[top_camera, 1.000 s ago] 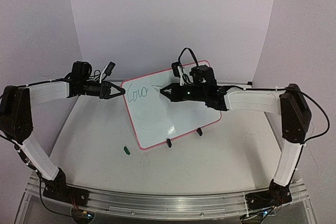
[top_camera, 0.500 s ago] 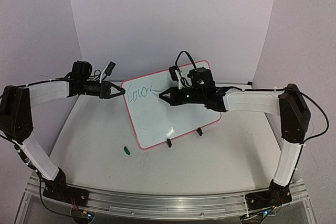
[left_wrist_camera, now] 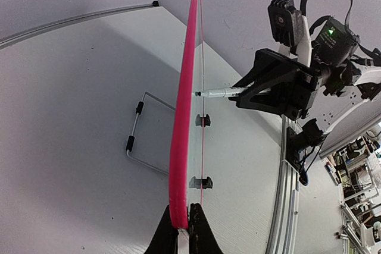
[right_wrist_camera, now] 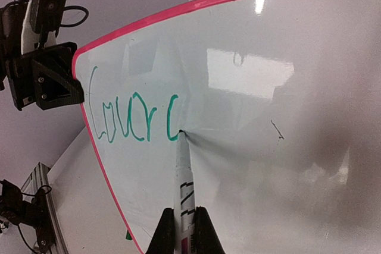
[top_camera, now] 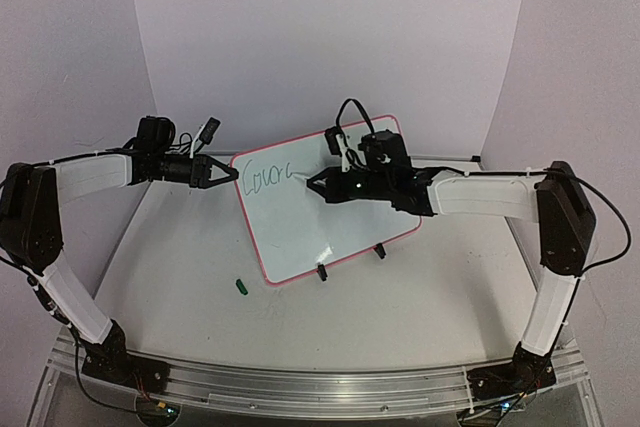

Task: Write a sentence on the whiteboard
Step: Write on the whiteboard with the whiteboard.

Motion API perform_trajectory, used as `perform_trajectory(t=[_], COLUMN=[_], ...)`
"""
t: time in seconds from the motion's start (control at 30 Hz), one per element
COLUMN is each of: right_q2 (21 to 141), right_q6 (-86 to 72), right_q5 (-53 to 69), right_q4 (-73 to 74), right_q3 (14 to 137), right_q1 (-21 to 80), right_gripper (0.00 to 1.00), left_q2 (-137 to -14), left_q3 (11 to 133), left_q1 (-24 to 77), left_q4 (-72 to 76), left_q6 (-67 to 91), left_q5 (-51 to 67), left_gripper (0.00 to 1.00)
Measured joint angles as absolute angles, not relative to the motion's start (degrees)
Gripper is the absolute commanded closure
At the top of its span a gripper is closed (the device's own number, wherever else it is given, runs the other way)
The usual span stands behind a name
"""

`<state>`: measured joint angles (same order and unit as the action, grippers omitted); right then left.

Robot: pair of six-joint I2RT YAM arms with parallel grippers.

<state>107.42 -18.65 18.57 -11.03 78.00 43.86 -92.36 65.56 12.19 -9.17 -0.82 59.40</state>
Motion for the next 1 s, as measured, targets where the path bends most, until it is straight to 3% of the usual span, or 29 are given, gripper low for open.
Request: perform_trajectory(t=[1.0], right_q2=[107.6], right_q6=[-18.3], right_q5=[17.8], right_q4=[-10.6], right_q3=[80.0], right_q1=[43.6], right_gripper=[1.00], left_q2=[-92.4], left_q3=[65.6], left_q1=[12.3], left_q4=[-9.2], left_q6=[-1.4], left_q5=[59.8], left_gripper=[1.00])
